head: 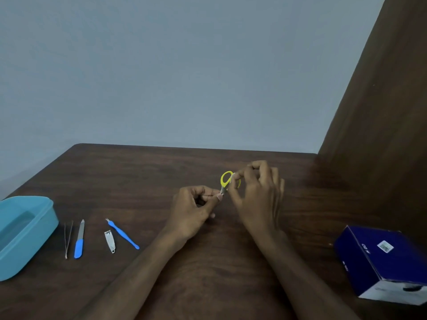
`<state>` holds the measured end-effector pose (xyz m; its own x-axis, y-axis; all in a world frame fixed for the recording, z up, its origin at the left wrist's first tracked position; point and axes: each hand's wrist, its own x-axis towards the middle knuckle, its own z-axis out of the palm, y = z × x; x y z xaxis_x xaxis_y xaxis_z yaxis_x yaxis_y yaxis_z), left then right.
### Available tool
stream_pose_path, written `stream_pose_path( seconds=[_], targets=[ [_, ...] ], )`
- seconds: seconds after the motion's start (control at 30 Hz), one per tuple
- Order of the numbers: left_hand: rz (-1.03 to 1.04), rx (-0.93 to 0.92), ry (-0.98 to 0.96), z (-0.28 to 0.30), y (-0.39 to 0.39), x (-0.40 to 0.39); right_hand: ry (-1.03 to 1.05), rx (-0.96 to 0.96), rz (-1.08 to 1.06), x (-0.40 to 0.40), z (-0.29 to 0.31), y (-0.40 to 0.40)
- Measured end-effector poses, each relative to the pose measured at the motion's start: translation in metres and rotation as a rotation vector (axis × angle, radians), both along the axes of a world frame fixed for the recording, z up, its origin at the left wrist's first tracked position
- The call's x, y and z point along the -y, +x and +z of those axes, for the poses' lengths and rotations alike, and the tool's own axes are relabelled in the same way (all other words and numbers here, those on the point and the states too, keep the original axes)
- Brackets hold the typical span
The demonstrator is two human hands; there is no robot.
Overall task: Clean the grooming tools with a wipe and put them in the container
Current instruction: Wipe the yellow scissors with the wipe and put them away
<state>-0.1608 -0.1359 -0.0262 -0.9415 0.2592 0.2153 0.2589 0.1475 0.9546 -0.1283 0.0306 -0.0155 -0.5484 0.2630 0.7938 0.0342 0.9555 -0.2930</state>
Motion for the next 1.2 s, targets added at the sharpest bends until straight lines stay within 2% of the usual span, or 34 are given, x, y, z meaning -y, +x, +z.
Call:
stream_pose_path(
  seconds=[0.07,0.2,0.37,0.47,0.53,0.67,0.83,1.03,1.2],
  targets=[
    [0.015,0.003,-0.011,0.0,0.0,-0.001,-0.026,0.008,0.003,-0.001,-0.001,-0.001],
    [0.012,0.011,0.014,0.001,0.0,0.001,0.108,0.062,0.122,0.01,-0.008,0.005],
    [0.037,0.016,-0.005,-0.001,-0.001,-0.001,-0.057,0.013,0.01,0.0,-0.005,-0.003],
    [0.033,0.02,0.011,-0.002,-0.003,0.0,0.042,0.053,0.139,0.01,-0.01,0.002],
    [0.021,0.025,0.027,-0.001,-0.003,0.0,0.077,0.058,0.149,0.012,-0.01,0.003],
    [0.026,0.029,0.024,-0.003,-0.004,-0.002,-0.081,-0.01,0.037,-0.001,-0.006,-0.01],
    [0.043,0.033,0.034,-0.003,-0.007,-0.001,-0.017,0.033,0.2,0.011,-0.012,-0.005],
    [0.059,0.021,0.021,-0.002,-0.006,-0.003,-0.158,-0.038,0.098,0.002,-0.009,-0.018],
    [0.083,0.01,0.015,-0.002,-0.006,0.001,-0.118,0.003,0.247,0.013,-0.013,-0.009]
  ],
)
